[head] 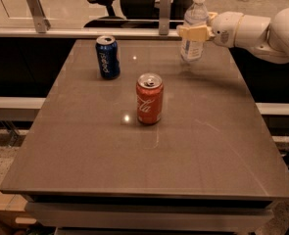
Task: Pick blue plastic bottle
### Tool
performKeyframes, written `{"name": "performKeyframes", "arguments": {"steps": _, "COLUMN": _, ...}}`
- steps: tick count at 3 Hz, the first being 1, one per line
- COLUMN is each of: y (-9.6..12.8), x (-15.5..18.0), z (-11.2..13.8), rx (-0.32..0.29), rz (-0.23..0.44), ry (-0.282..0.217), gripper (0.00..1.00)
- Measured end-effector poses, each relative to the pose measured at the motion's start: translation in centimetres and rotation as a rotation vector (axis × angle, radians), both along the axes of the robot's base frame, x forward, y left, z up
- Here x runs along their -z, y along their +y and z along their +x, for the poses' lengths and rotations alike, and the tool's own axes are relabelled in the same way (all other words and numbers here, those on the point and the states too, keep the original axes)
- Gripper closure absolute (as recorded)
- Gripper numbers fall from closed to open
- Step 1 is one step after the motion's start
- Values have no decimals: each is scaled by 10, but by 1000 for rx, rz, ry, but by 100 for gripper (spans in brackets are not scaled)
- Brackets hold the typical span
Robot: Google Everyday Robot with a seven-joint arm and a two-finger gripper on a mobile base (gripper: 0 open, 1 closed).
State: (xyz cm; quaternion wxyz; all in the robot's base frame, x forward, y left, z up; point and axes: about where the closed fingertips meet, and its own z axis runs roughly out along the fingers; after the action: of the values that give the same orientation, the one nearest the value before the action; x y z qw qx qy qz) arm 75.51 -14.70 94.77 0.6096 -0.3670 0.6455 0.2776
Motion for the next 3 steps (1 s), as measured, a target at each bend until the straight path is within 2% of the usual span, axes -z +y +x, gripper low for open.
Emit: {"name": "performKeyframes", "arguments": {"steps": 3, "y": -12, "x": -71, "z": 0, "rx": 12, "rz": -59, "ry": -120, "gripper": 100}}
